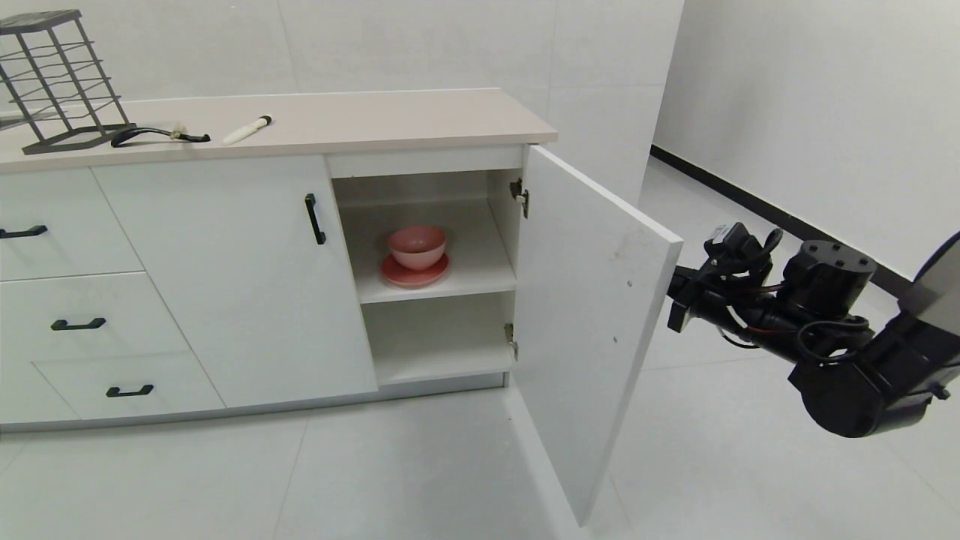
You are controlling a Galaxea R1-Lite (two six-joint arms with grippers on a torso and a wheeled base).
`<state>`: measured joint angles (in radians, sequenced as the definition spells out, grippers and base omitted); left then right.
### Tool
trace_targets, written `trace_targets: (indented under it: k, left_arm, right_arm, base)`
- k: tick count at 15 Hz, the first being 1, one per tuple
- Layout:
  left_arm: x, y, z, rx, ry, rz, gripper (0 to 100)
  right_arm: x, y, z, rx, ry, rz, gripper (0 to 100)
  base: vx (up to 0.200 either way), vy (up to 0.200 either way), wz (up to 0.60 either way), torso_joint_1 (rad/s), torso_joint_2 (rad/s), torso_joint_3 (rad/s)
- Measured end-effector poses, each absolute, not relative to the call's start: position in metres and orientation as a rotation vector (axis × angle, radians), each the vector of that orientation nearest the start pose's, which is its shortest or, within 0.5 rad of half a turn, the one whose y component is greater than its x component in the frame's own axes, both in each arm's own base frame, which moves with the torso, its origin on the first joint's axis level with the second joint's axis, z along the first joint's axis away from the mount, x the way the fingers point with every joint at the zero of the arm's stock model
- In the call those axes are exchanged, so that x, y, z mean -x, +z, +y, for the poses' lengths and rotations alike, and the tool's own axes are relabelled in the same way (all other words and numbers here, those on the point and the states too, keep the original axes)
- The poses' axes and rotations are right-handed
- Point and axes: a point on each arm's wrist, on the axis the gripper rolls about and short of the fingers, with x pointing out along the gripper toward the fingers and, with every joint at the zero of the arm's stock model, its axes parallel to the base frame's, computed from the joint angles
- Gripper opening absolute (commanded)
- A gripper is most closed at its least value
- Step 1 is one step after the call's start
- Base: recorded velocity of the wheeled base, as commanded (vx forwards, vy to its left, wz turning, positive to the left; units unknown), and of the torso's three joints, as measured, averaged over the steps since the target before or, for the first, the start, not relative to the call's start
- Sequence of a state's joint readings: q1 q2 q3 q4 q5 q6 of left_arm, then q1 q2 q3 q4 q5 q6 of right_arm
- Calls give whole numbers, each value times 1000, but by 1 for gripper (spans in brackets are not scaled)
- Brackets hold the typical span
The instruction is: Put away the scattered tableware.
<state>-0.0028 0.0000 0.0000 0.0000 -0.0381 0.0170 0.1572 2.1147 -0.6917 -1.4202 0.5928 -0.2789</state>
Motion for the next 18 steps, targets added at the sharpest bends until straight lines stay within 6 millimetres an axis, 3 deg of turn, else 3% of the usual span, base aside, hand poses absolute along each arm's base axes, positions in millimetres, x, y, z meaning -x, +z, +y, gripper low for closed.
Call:
trace_targets:
  k: [7,14,18]
  left_arm:
    - [23,75,-1,-18,-41,0,100]
    - [23,75,-1,-17,-41,0,100]
    - [23,75,-1,-17,-42,0,100]
  right_arm:
    - [-316,106,118,262,900,-132,0]
    - [-327,104,168,253,1004,-192,0]
    - [-337,105,182,251,1011,-231,0]
  base:
    - [0,0,0,0,0,0]
    - [0,0,0,0,0,0]
    - [0,0,0,0,0,0]
